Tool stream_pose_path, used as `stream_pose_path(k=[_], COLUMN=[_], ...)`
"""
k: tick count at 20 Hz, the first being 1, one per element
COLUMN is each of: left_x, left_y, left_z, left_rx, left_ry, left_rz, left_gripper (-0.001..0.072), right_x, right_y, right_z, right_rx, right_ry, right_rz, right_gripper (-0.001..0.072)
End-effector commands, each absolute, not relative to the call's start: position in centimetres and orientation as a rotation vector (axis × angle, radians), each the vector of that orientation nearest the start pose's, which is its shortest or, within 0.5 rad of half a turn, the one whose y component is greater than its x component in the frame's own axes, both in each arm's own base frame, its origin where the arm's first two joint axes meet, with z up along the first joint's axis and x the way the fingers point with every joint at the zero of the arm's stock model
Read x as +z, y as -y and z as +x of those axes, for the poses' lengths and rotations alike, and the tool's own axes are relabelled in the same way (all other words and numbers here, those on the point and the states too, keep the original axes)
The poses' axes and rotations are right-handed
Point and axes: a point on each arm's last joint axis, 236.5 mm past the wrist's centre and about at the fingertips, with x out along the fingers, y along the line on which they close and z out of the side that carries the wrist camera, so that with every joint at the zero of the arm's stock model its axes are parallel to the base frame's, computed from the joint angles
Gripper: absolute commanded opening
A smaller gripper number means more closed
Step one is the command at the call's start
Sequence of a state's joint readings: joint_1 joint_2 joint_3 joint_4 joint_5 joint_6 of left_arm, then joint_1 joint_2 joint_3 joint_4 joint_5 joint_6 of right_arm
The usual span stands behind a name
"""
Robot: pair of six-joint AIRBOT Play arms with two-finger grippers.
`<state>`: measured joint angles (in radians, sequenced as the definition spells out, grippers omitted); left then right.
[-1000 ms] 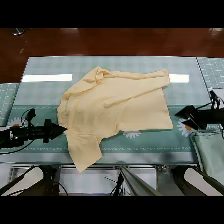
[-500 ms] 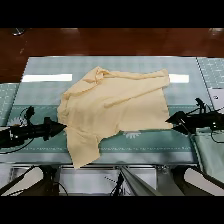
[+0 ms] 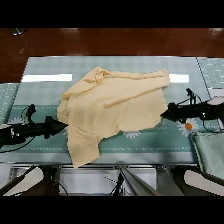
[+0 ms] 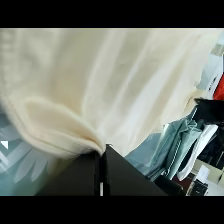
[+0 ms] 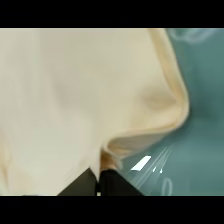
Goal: Fold the shirts.
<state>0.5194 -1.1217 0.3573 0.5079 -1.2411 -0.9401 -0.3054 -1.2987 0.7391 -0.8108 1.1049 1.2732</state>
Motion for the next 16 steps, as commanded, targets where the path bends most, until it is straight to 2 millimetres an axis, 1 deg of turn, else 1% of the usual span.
stream_pose_path(k=[1,2,3,4,5,6,7,8,9,10,11,12,14,16], left_x=[-0.4,4.0,9.8,15.9,21.6,27.7,33.0,38.3,42.2,45.3,47.4,49.1,51.7,53.2], left_y=[8.6,8.4,8.3,8.1,8.1,8.1,8.3,8.5,8.8,8.9,8.4,7.4,5.6,4.9], left_z=[29.6,32.2,34.7,36.5,37.4,37.6,37.3,36.2,34.8,33.3,32.1,30.5,26.7,22.6], left_rx=[-0.464,-0.522,-0.586,-0.641,-0.679,-0.709,-0.727,-0.737,-0.733,-0.686,-0.604,-0.499,-0.314,-0.2], left_ry=[-1.06,-0.932,-0.783,-0.645,-0.534,-0.421,-0.325,-0.25,-0.191,-0.146,-0.12,-0.093,-0.039,0.013], left_rz=[-1.104,-1.096,-1.07,-1.021,-0.943,-0.848,-0.78,-0.735,-0.652,-0.533,-0.438,-0.352,-0.216,-0.115], left_gripper=[0.0023,0.0022,0.0022,0.0022,0.0022,0.0022,0.0022,0.0022,0.0022,0.0022,0.0022,0.0022,0.0022,0.0022], right_x=[0.2,4.3,9.1,14.0,19.3,25.2,31.0,35.7,39.9,43.6,46.3,48.4,51.3,53.6], right_y=[-5.9,-5.5,-5.0,-4.6,-4.1,-3.8,-3.7,-3.7,-3.7,-3.8,-3.8,-3.7,-3.8,-4.0], right_z=[36.2,38.3,40.4,42.1,43.3,43.9,43.5,42.4,40.7,38.5,36.3,33.7,28.5,23.4], right_rx=[0.341,0.368,0.386,0.396,0.4,0.4,0.405,0.402,0.38,0.355,0.329,0.287,0.227,0.169], right_ry=[-1.279,-1.206,-1.109,-1.008,-0.894,-0.767,-0.642,-0.537,-0.441,-0.342,-0.258,-0.193,-0.095,-0.004], right_rz=[0.722,0.681,0.628,0.58,0.517,0.454,0.38,0.304,0.244,0.2,0.169,0.127,0.048,-0.01], right_gripper=[0.0019,0.0019,0.0018,0.0019,0.0018,0.0018,0.0018,0.0018,0.0018,0.0018,0.0018,0.0018,0.0019,0.0018])
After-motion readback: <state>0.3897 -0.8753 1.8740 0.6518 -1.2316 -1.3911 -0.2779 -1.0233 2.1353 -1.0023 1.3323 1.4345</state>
